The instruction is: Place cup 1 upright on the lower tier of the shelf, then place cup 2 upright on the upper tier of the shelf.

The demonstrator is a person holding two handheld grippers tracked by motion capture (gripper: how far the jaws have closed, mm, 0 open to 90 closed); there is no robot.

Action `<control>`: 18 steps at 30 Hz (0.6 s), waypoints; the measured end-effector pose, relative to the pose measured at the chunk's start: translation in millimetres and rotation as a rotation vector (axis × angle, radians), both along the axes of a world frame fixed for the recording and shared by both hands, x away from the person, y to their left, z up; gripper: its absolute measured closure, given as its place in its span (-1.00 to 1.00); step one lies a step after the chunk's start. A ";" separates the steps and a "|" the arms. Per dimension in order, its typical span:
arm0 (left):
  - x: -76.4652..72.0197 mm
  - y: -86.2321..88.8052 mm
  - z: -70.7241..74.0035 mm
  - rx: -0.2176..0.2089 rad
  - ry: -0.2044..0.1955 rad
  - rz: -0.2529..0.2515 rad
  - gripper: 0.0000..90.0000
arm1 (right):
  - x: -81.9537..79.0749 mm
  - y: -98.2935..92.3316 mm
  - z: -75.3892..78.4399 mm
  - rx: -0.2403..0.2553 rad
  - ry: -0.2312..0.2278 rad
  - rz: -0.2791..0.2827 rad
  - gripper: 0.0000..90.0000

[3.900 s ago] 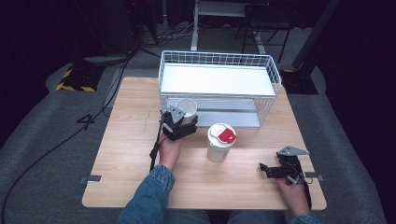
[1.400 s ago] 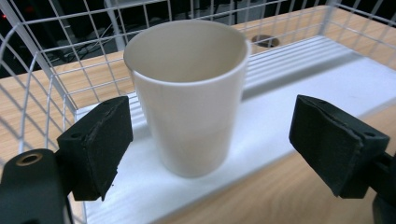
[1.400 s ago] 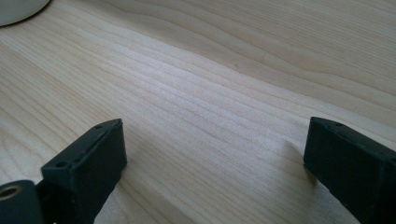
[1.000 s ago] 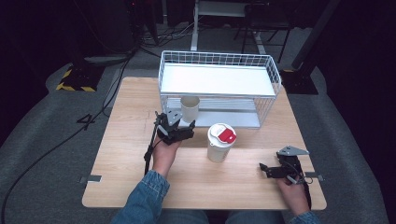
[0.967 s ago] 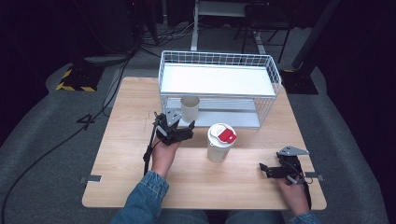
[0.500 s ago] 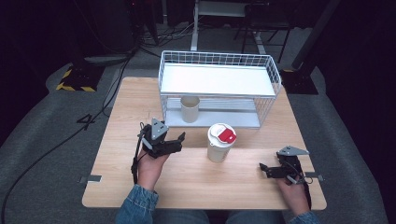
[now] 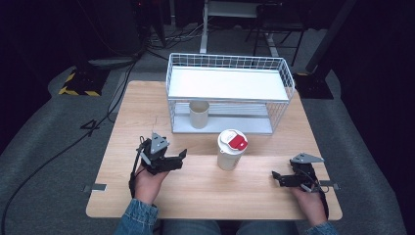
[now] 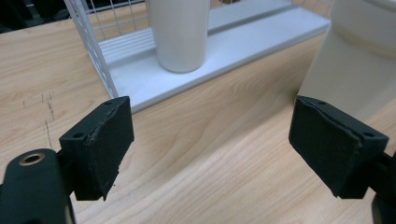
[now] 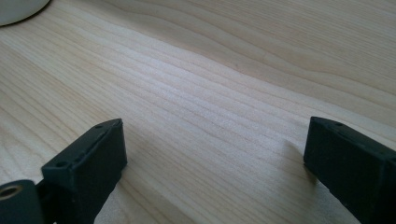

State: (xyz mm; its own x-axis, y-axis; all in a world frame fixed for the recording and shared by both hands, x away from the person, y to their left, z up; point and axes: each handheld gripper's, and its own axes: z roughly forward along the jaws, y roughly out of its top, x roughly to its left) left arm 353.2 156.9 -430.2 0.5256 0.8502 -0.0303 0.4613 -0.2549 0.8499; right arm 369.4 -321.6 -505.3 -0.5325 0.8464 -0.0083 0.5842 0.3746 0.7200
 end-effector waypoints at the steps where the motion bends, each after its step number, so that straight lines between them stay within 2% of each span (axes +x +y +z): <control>1: -1.0 -0.1 -1.0 0.026 0.010 -0.004 -0.67 | 0.0 0.0 0.0 0.000 0.000 0.000 -0.87; 3: -4.9 0.1 -3.0 0.054 0.013 -0.017 -0.67 | 0.0 0.0 0.0 0.000 0.000 0.000 -0.87; 5: -6.5 -0.1 -4.6 0.051 0.013 -0.020 -0.67 | 0.0 0.0 0.0 0.000 0.000 0.000 -0.87; 7: -10.5 2.0 -8.4 0.071 0.026 -0.026 -0.67 | 0.0 0.0 0.1 -0.001 0.000 0.000 -0.87; 18: -21.4 19.3 -29.4 0.077 0.102 -0.001 -0.67 | 0.7 -1.1 1.5 -0.001 0.013 0.016 -0.85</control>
